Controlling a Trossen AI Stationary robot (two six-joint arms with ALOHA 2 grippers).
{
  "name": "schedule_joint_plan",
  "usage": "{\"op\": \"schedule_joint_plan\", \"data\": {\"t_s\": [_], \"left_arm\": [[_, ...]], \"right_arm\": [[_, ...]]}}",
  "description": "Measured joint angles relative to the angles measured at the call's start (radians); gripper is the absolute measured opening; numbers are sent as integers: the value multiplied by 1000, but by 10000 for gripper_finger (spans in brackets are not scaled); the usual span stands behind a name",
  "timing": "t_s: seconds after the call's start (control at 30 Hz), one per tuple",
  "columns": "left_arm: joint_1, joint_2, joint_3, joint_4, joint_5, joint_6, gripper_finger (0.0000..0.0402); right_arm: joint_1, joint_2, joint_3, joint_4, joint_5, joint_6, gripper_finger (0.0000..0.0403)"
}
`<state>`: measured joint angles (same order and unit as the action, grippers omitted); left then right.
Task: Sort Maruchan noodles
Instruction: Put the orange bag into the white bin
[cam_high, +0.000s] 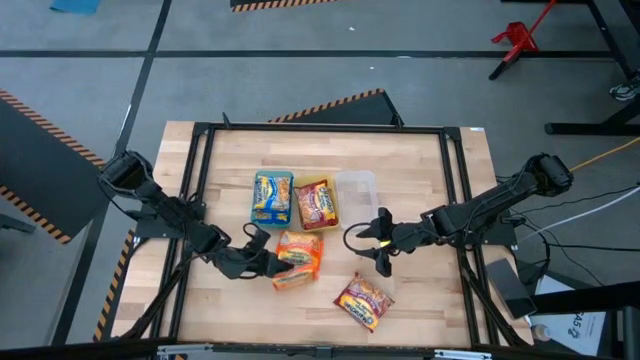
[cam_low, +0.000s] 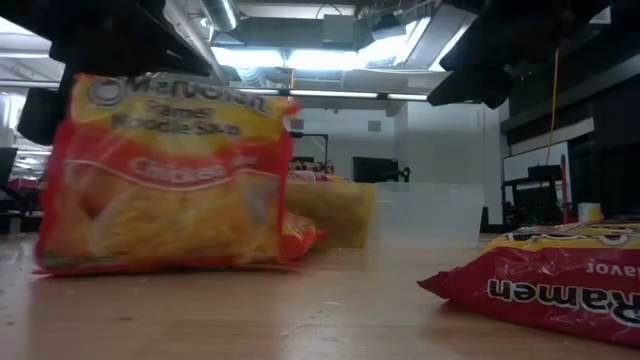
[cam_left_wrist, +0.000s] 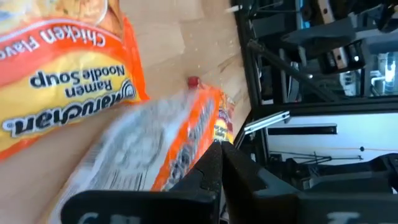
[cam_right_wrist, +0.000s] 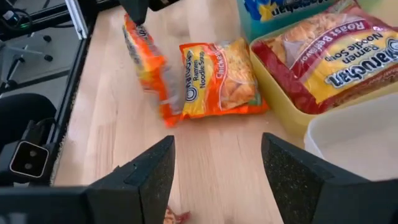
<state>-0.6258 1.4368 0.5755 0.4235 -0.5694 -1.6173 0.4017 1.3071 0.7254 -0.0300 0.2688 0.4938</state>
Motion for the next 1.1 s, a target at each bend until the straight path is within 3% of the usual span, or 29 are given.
{"op": "schedule_joint_plan", "data": {"t_s": [0.2, 0.33, 0.57, 0.67, 0.9, 1.1], "left_arm": [[9, 0, 0, 5, -20, 36, 0], [29, 0, 0, 4, -17, 66, 0], [82, 0, 0, -3, -20, 124, 0], [104, 0, 0, -3, -12, 160, 0], [137, 0, 0, 5, 160, 289, 2], [201, -7, 1, 65, 448, 490, 27]], "right_arm": [[54, 16, 0, 30, 76, -78, 223], [79, 92, 0, 191, 76, -200, 223], [76, 312, 4, 511, -123, -400, 223], [76, 404, 30, 537, -150, -437, 223], [37, 392, 42, 547, -212, -515, 223], [-16, 308, 43, 520, -64, -613, 223]]}}
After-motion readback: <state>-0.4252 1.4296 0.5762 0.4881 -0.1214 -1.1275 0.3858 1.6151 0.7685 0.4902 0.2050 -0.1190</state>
